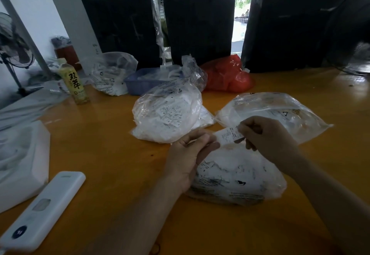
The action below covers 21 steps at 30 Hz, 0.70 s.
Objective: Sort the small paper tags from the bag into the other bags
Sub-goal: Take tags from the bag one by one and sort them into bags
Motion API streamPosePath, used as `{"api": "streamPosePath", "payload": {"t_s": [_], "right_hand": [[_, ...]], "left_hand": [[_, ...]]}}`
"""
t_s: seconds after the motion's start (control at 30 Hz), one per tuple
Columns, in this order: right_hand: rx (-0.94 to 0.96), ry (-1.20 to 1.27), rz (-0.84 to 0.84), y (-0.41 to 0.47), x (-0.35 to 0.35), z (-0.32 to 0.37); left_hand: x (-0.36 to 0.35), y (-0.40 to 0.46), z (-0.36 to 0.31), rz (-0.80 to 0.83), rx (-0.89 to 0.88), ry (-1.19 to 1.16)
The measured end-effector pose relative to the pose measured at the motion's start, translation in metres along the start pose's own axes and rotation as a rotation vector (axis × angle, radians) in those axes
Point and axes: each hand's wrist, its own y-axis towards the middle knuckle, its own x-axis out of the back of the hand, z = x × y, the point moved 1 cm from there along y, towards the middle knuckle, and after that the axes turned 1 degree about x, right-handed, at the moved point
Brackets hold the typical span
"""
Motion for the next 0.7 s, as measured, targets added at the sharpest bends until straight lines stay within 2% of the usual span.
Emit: {"api": "streamPosePath", "payload": {"t_s": [0.07, 0.17, 0.5, 0.57, 0.7], "right_hand": [[-0.105, 0.171, -0.003, 0.001, 0.003, 0.000], [-0.160, 0.302, -0.020, 0.001, 0.006, -0.001], [-0.094, 0.573, -0.115, -0.001, 0.008, 0.009], [-0.007, 0.498, -0.113, -0.004, 0.005, 0.012], [0.220, 0.033, -0.111, -0.008, 0.003, 0.017]], "left_hand": [[0.000, 0.000, 0.000, 0.003, -0.003, 0.013], [0.001, 0.001, 0.001, 0.018, -0.005, 0.027], [-0.001, -0.001, 0.002, 0.104, 0.018, 0.064], [-0.002, -0.002, 0.003, 0.124, 0.009, 0.090], [-0.002, -0.004, 0.004, 0.153, -0.023, 0.150]]}}
